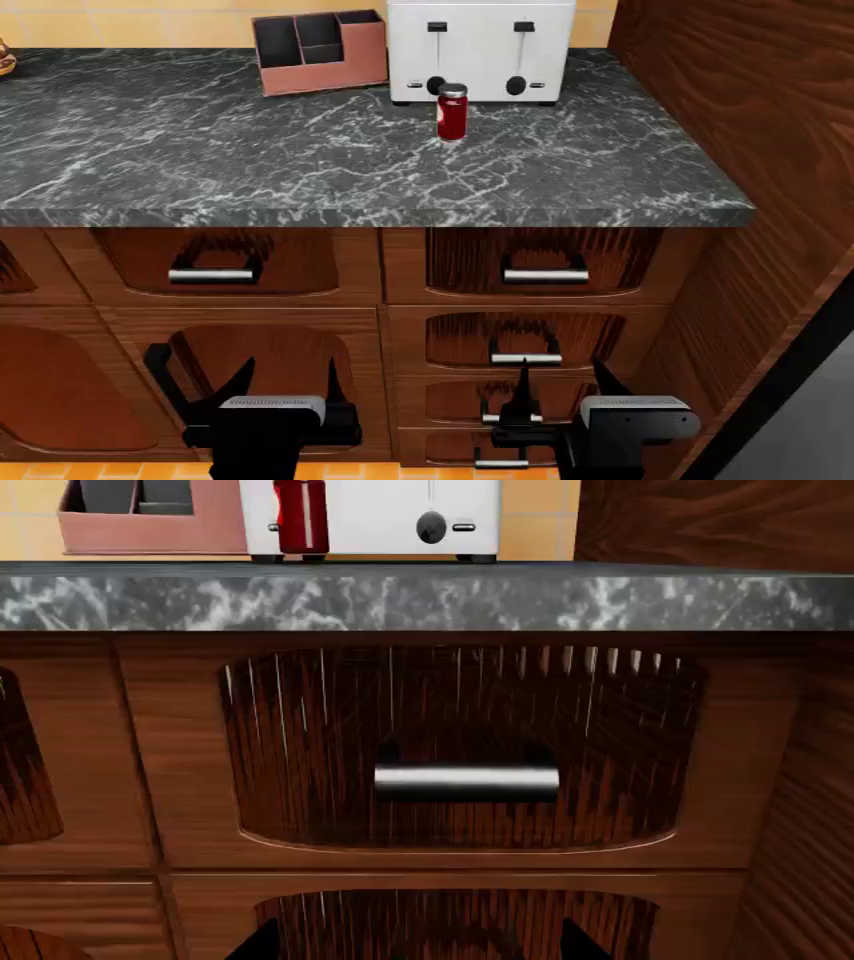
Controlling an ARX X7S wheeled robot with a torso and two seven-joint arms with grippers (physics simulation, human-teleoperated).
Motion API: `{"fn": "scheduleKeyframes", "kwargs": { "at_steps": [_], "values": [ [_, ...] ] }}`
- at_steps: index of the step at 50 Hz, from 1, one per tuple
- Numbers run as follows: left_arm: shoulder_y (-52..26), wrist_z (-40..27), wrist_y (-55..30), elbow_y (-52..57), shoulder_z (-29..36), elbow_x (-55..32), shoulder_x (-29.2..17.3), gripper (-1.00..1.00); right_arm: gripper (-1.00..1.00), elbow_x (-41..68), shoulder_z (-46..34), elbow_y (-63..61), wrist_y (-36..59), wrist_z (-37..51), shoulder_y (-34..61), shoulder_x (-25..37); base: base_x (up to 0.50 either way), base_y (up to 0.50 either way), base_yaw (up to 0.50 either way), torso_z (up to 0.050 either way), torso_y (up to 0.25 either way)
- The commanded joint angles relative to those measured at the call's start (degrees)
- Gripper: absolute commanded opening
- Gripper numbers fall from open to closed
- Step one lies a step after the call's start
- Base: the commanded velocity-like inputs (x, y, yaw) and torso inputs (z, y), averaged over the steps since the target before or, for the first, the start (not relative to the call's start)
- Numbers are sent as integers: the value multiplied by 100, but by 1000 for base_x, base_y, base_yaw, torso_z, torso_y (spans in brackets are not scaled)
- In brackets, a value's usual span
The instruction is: Pick the jam and jam from the counter and place them in the cabinets closest to them.
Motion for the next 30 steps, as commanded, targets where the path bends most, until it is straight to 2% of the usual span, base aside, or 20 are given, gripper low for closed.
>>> {"fn": "scheduleKeyframes", "kwargs": {
  "at_steps": [1, 4, 8, 12, 16, 19, 24, 30],
  "values": [
    [59, -111, 7, 83, 141, -43, -91, 100, 100, 53, -129, -49, 47, 125, -27, 91, 0, 0, 0, 0, 0],
    [167, -208, -8, 249, 266, -27, -173, 100, 100, 97, -243, -117, 119, 192, -58, 160, 0, 0, 0, 0, 0],
    [288, -147, 129, 396, 443, -25, -293, 100, 100, 283, -304, -130, 114, 196, -51, 206, 0, 0, 0, 44, 0],
    [204, -92, -443, 1081, 457, -179, -395, 100, 100, 420, -395, -1073, 807, 203, -82, 310, 0, 0, 0, 50, 0],
    [-421, -38, -1546, 2141, 399, -444, -484, 100, 100, 710, -341, -2746, 2189, 261, 329, 446, 0, 0, 0, 50, 0],
    [-935, -70, -2118, 2576, 323, -622, -497, 100, 100, 907, -270, -3419, 2890, 317, 742, 504, 0, 0, 0, 50, 0],
    [-1617, -163, -2676, 2843, 133, -863, -518, 100, 100, 1167, -197, -3889, 3550, 363, 1348, 565, 0, 0, 0, 50, 0],
    [-1953, -203, -2895, 3046, 89, -933, -651, 100, 100, 1433, -121, -4115, 3895, 325, 1695, 653, 0, 0, 0, 50, 0]
  ]
}}
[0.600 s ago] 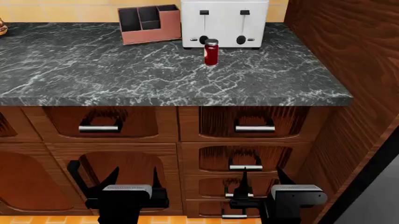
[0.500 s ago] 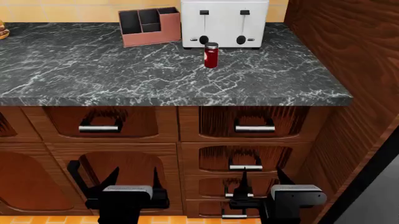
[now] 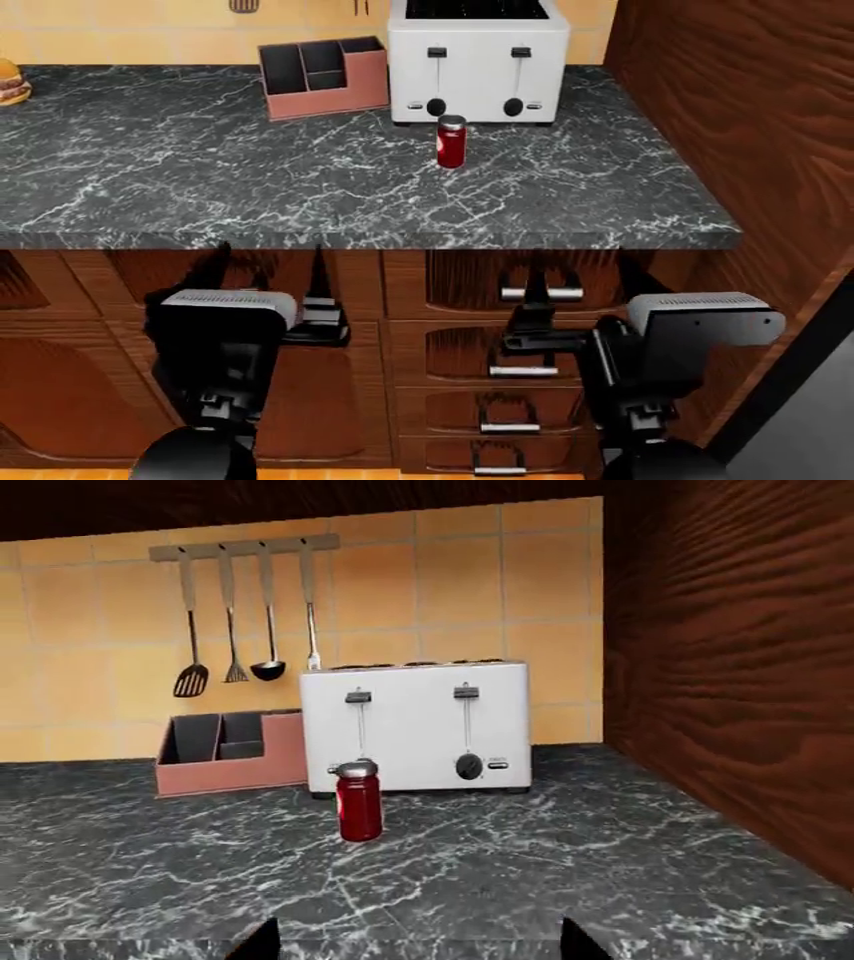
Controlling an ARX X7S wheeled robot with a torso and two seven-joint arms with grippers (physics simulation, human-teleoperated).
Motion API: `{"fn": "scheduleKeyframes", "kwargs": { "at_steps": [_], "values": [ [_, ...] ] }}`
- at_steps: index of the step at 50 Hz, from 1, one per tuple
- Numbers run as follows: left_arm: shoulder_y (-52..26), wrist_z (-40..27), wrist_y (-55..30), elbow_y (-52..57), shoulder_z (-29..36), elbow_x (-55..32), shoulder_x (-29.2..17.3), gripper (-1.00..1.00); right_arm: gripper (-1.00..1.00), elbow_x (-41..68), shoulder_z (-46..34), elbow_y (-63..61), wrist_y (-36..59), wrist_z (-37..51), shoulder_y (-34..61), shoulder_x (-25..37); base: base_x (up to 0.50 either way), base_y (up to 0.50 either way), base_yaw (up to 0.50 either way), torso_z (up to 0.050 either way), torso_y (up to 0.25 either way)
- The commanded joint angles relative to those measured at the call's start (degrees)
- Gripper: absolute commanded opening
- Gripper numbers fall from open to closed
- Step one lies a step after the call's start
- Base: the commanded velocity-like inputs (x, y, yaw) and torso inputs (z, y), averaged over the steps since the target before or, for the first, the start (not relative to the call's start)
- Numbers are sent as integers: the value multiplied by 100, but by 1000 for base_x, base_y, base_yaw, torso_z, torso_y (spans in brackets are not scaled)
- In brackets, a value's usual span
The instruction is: Pick the jam and jam from the counter and place them in the cabinets closest to them.
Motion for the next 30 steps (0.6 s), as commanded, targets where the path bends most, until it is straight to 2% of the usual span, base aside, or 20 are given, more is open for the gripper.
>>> {"fn": "scheduleKeyframes", "kwargs": {
  "at_steps": [1, 5, 22, 30],
  "values": [
    [-813, -91, -807, 793, -76, -210, -217, 100, 100, 521, 86, -1099, 1217, 18, 740, 195, 0, 0, 0, 50, 0],
    [-917, -169, -1106, 1031, -35, -165, -316, 100, 100, 579, 43, -1136, 1399, 52, 747, 231, 319, 331, 0, 7, 0],
    [-888, -354, -1015, 1062, 340, 135, -448, 100, 100, 665, -108, -1216, 1472, 140, 744, 329, 422, 340, 0, 0, 0],
    [-886, -383, -1003, 1089, 370, 103, -477, 100, 100, 760, -49, -1244, 1244, 106, 665, 354, 492, 133, 0, 0, 0]
  ]
}}
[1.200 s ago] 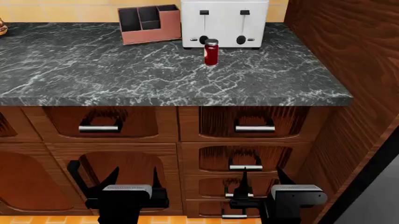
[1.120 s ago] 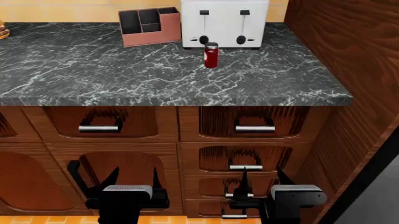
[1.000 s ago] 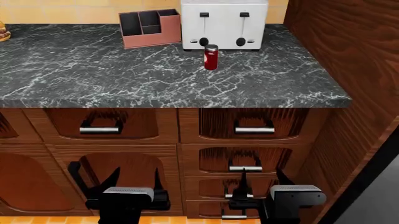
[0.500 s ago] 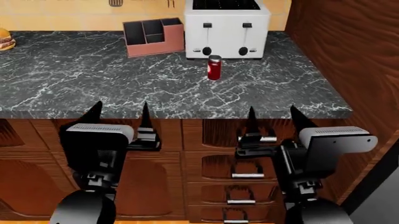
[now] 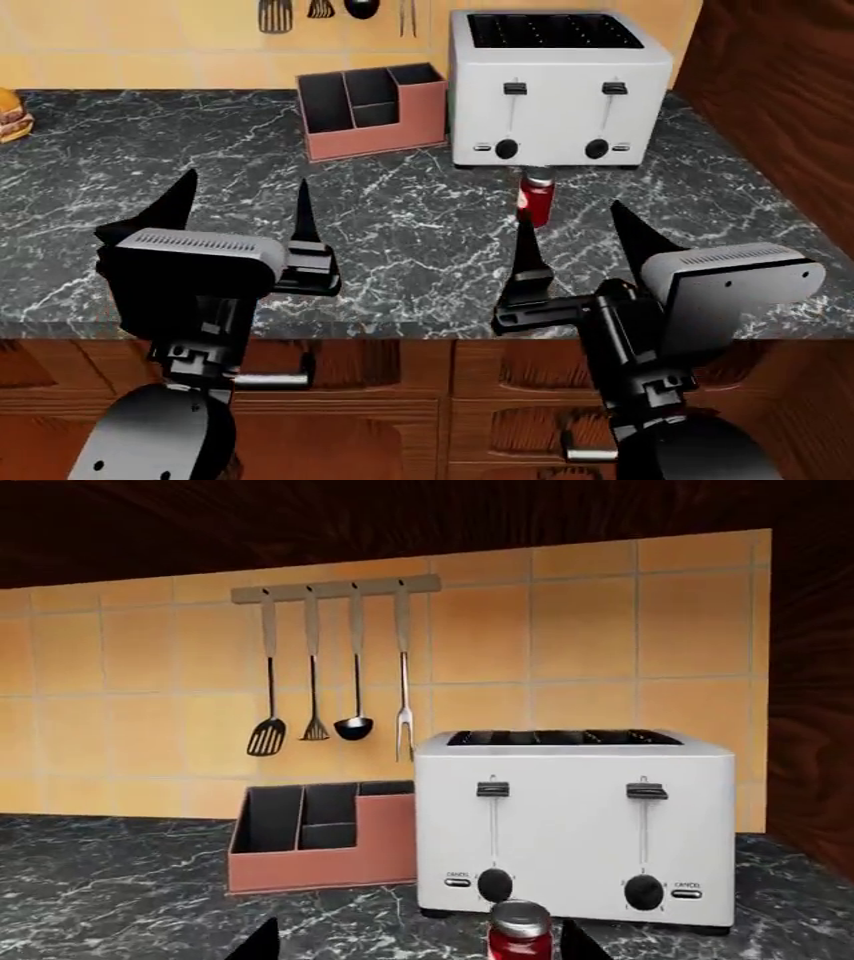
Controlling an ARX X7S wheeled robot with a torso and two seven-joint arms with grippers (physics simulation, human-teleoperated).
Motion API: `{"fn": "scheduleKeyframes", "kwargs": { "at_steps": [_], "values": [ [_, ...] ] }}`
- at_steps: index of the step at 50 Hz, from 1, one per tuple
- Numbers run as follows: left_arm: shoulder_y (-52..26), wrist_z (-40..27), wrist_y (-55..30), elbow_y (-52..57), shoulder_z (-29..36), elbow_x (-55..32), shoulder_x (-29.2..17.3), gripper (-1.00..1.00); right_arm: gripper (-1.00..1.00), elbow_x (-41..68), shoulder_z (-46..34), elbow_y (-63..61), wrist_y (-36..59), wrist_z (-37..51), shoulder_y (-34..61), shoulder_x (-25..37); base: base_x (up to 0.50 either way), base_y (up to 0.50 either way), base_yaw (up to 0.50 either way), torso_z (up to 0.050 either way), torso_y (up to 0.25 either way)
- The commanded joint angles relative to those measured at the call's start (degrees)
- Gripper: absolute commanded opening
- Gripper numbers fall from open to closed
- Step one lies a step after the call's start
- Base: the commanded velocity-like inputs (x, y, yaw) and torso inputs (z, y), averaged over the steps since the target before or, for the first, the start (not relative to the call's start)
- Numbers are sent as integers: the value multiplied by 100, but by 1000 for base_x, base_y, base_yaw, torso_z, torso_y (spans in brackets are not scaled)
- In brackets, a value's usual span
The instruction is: Pick the jam and jam from the counter and place them in the cabinets closest to them.
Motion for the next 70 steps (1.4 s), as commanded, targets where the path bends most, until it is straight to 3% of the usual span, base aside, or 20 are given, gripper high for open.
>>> {"fn": "scheduleKeyframes", "kwargs": {
  "at_steps": [1, 17, 31, 45, 60, 70],
  "values": [
    [-39, -71, -40, 78, 99, 11, -61, 100, 100, 118, 30, -101, -110, 1, -31, 59, 500, 0, 0, 0, 0],
    [-12, -104, -29, 102, 209, -38, -121, 100, 100, 228, -47, -212, -115, 60, -55, 128, 500, 0, 0, 0, 1],
    [-7, -152, -11, 94, 275, -59, -174, 100, 100, 38, -189, 343, 1340, 856, 502, 41, 0, 0, 0, 0, 0],
    [-10, -193, -3, 71, 331, -94, -216, 100, 100, -71, -530, 1291, 1038, 845, 599, 4, 0, 0, 0, 0, 0],
    [-15, -232, 8, 27, 389, -128, -262, 100, 100, -106, -493, 1782, 857, 994, 659, -23, 0, 0, 0, 0, 0],
    [-37, -262, 12, -16, 411, -155, -285, 100, 100, 23, -362, 2807, 631, 866, 1048, -102, 0, 0, 0, 0, 0]
  ]
}}
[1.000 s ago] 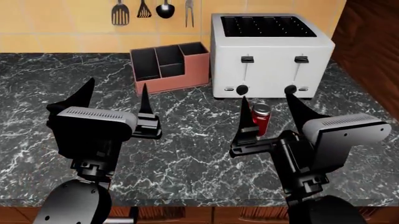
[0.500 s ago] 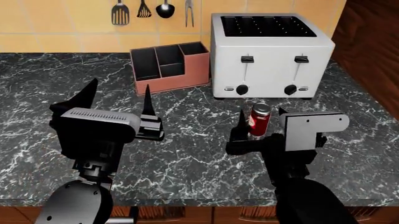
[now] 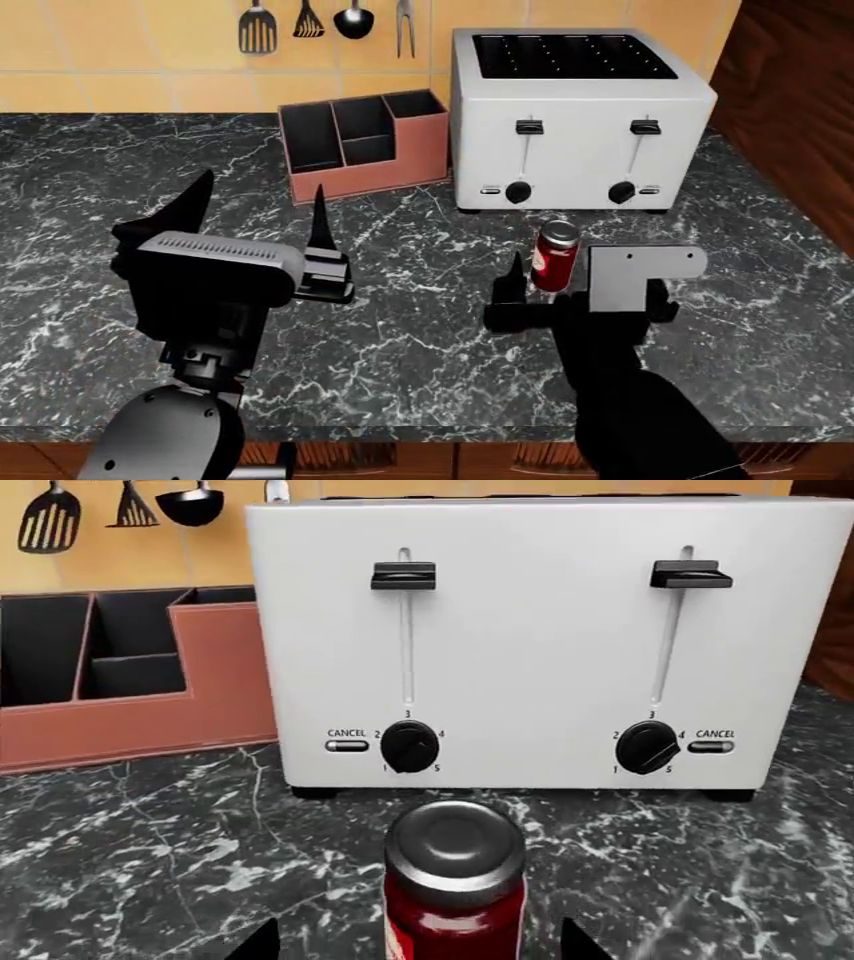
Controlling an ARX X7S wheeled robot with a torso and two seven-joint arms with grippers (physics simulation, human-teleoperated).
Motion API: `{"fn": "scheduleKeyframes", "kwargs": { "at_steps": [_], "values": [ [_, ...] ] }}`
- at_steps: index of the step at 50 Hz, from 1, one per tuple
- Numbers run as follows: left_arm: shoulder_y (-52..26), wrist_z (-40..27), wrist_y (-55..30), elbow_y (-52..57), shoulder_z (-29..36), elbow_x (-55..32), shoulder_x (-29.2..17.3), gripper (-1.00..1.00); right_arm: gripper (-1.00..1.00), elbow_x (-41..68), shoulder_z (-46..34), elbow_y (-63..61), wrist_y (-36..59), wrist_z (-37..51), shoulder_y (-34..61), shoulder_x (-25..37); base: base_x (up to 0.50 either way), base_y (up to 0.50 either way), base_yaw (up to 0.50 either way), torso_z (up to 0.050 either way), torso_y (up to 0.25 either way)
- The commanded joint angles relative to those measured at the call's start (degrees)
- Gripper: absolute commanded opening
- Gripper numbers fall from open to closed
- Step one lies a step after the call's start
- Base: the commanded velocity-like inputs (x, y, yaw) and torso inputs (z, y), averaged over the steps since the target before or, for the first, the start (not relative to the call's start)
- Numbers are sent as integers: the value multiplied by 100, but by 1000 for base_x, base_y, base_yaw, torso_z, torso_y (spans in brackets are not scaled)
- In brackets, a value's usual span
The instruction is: Pick the jam and jam from the counter and place them in the cabinets closest to them.
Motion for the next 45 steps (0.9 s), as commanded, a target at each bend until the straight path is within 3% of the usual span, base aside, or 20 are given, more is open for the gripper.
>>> {"fn": "scheduleKeyframes", "kwargs": {
  "at_steps": [1, 21, 22, 30, 38, 45],
  "values": [
    [-11, -30, 11, -34, 33, -33, -29, 100, 100, 65, 25, 940, -145, -59, 396, -69, 0, 0, 0, 0, 0],
    [-12, -92, -65, 117, 14, -148, -82, 100, 100, -115, -257, 2350, -325, 49, 1202, -126, 0, 0, 0, 0, 0],
    [-13, -98, -72, 124, 14, -151, -84, 100, -100, -112, -249, 2302, -304, 80, 1179, -123, 0, 0, 0, 0, 0],
    [-17, -128, -92, 163, -7, -195, -104, 100, -100, 19, -288, 861, 297, 322, 647, 15, 0, 0, 0, 0, 0],
    [-110, -223, -71, -83, -7, -151, -76, 100, -100, 174, -194, 464, 598, 382, 657, 55, 0, 0, 0, 0, 1],
    [-1672, -419, -426, -1607, -114, -150, 275, 100, -100, 631, 140, -584, 1466, 363, 1015, 183, 0, 0, 0, 0, 0]
  ]
}}
